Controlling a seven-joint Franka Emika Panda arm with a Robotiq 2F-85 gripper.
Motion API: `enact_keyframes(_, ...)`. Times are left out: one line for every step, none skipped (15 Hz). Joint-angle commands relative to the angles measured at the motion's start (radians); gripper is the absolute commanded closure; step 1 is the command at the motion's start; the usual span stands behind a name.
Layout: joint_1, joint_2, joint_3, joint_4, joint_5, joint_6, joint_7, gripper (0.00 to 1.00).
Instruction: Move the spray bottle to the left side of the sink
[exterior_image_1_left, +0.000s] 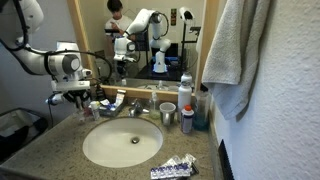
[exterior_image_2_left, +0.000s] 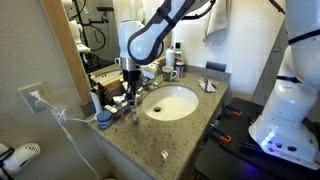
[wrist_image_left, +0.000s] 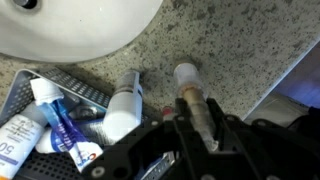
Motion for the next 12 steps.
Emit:
enact_keyframes(-0.005, 0.043, 0.015, 0.056, 0.012, 0.015, -0.038, 0.92)
enact_keyframes(-0.005, 0.049, 0.016, 0.064, 0.009, 0.016, -0.045, 0.92)
enact_keyframes(-0.002, 0.054, 0.011, 0.068, 0.0, 0.027, -0.043, 0.92)
enact_keyframes(-0.002, 0.057, 0.01, 0.072, -0.004, 0.038, -0.043, 0.92)
enact_keyframes(-0.001, 0.061, 0.008, 0.073, -0.008, 0.053, -0.042, 0.92)
enact_keyframes(-0.004, 0.064, 0.008, 0.074, -0.008, 0.068, -0.042, 0.92)
enact_keyframes(-0.005, 0.067, 0.008, 0.074, -0.01, 0.079, -0.042, 0.92)
enact_keyframes(-0.005, 0.07, 0.007, 0.074, -0.012, 0.093, -0.04, 0.92)
enact_keyframes(-0.004, 0.073, 0.004, 0.072, -0.018, 0.105, -0.038, 0.92)
enact_keyframes(0.0, 0.075, -0.002, 0.073, -0.028, 0.107, -0.032, 0.92)
enact_keyframes(0.003, 0.076, -0.007, 0.072, -0.039, 0.111, -0.03, 0.92)
enact_keyframes(0.006, 0.078, -0.012, 0.072, -0.051, 0.109, -0.026, 0.92)
